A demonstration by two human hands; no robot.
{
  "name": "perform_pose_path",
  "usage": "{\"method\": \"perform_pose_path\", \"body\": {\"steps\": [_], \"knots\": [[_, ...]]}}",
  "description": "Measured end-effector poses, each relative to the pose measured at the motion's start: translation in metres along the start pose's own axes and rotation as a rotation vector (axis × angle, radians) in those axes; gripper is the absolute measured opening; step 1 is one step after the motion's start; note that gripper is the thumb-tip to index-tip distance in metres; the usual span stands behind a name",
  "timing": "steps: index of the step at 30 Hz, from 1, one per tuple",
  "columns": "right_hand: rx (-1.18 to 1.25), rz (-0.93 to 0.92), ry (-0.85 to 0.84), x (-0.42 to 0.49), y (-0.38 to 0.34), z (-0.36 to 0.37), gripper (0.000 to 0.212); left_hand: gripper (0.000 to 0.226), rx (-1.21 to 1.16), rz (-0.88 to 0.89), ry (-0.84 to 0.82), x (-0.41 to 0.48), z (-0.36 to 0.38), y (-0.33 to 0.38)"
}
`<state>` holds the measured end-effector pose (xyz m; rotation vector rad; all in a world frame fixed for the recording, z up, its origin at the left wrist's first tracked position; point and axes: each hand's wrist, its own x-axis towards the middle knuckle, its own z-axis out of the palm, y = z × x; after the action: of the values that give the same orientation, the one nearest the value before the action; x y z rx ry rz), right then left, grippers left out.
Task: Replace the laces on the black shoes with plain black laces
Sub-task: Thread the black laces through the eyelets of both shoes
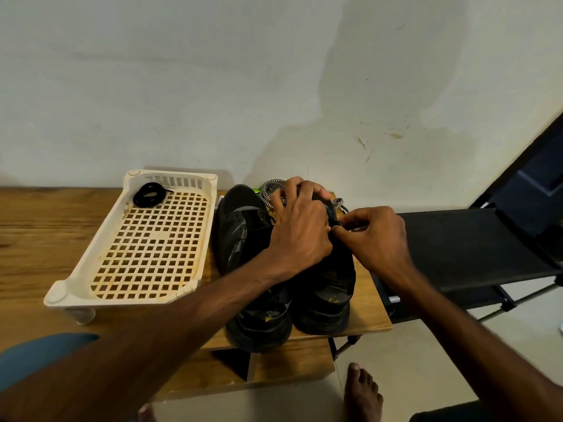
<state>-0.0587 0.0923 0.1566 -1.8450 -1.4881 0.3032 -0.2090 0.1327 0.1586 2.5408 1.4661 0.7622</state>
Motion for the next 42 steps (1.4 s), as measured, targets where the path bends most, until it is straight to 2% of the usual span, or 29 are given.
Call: {"method": "perform_pose_path", "body": {"steps": [7, 12, 23, 27, 30, 38, 42], "knots": [[-0.009, -0.014, -0.014, 0.002, -0.001, -0.003, 0.013, 0.017, -0.020, 0.031, 0.021, 0.000, 0.001, -0.001], [-0.013, -0.034, -0.042, -0.002, 0.002, -0.005, 0.023, 0.013, -0.043, -0.034, 0.043, 0.000, 0.004, -0.001], [0.002, -0.017, 0.027, -0.006, -0.002, -0.004, 0.020, 0.007, -0.133, -0.150, 0.003, 0.001, -0.001, 0.004], [0.048, 0.027, 0.039, -0.006, 0.000, -0.006, 0.015, 0.010, -0.103, -0.085, -0.011, -0.001, 0.000, 0.005], [0.035, 0.027, 0.033, -0.006, -0.003, -0.001, 0.012, 0.014, -0.058, -0.121, -0.020, -0.001, 0.000, 0.004], [0.069, -0.084, 0.008, -0.034, -0.003, 0.010, 0.021, 0.017, 0.052, -0.119, -0.032, -0.008, -0.003, -0.002], [0.068, -0.131, 0.059, -0.041, 0.002, 0.006, 0.019, 0.016, 0.075, -0.064, -0.052, -0.007, 0.000, -0.003]]}}
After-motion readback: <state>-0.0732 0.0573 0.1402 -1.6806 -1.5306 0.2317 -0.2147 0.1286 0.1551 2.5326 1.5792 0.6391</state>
